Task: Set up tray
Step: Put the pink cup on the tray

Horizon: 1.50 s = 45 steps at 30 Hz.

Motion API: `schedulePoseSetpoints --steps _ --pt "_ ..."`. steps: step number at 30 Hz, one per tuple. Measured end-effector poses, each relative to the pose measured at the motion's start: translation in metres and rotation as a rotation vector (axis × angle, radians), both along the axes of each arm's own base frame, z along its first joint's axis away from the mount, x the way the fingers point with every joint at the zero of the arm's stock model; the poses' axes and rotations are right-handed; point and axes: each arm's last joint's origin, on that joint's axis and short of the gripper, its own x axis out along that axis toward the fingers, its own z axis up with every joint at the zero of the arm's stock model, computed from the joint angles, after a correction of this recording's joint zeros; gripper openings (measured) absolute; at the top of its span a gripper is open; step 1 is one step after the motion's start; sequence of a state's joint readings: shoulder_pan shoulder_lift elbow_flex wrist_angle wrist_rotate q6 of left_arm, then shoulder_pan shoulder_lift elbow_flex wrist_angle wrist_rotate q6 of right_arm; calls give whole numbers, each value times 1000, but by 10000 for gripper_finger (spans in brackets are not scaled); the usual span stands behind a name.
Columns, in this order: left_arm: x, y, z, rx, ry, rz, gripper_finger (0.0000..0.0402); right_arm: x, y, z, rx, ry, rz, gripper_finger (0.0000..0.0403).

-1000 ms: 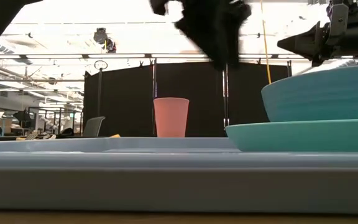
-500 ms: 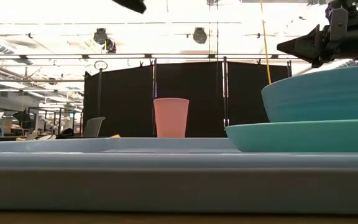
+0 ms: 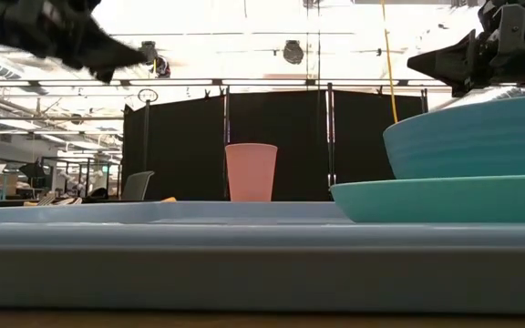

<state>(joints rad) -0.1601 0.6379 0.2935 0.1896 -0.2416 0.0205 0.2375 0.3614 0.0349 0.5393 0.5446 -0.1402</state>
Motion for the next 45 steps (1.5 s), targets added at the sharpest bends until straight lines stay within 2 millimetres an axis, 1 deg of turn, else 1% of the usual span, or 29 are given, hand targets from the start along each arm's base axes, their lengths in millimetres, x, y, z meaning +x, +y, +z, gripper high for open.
schedulePoseSetpoints --steps 6,9,12,14,17,18,19,20,22,24,26,29,31,34,36,38,41,43,45 --pt "-13 4 -34 -3 9 62 1 0 0 -1 -10 12 -2 0" --pt "-17 5 -44 7 -32 62 1 1 0 -1 -19 20 -3 0" --pt "-21 7 -55 9 -34 71 1 1 0 -2 -19 25 -2 0" --pt "-23 9 -62 4 -22 82 1 1 0 -3 -13 31 -1 0" --pt "-23 12 -66 -9 -15 112 1 1 0 -3 50 19 -2 0" --pt "-23 13 -66 -9 -13 128 1 2 -1 -6 73 50 -13 0" --pt "-23 14 -66 -9 -14 142 2 4 -1 -10 73 129 -28 0" --pt "-23 15 -66 -9 -16 152 3 7 -1 -5 72 183 -37 0" --pt "-23 16 -64 -7 -32 163 10 15 -2 14 89 233 -61 0" --pt "-23 17 -62 0 -57 168 16 27 -4 37 95 278 -87 0" --pt "-23 18 -59 -3 -82 174 18 42 -7 54 83 374 -93 0" --pt "-23 18 -57 -7 -105 171 14 72 -15 80 75 490 -54 0" --pt "-22 18 -56 -6 -111 169 8 95 -22 93 81 556 -5 0" --pt "-22 18 -57 -4 -106 169 3 130 -29 100 74 649 103 0" --pt "-22 18 -57 -4 -102 168 7 152 -30 105 26 682 136 2" --pt "-22 18 -58 -3 -94 169 15 171 -31 109 -24 722 148 12" --pt "-23 18 -60 2 -66 169 24 196 -35 109 -66 811 159 47" --pt "-23 18 -62 2 -50 169 24 209 -38 109 -85 862 164 79" --pt "-23 18 -64 4 -30 168 24 222 -41 114 -111 879 172 113"
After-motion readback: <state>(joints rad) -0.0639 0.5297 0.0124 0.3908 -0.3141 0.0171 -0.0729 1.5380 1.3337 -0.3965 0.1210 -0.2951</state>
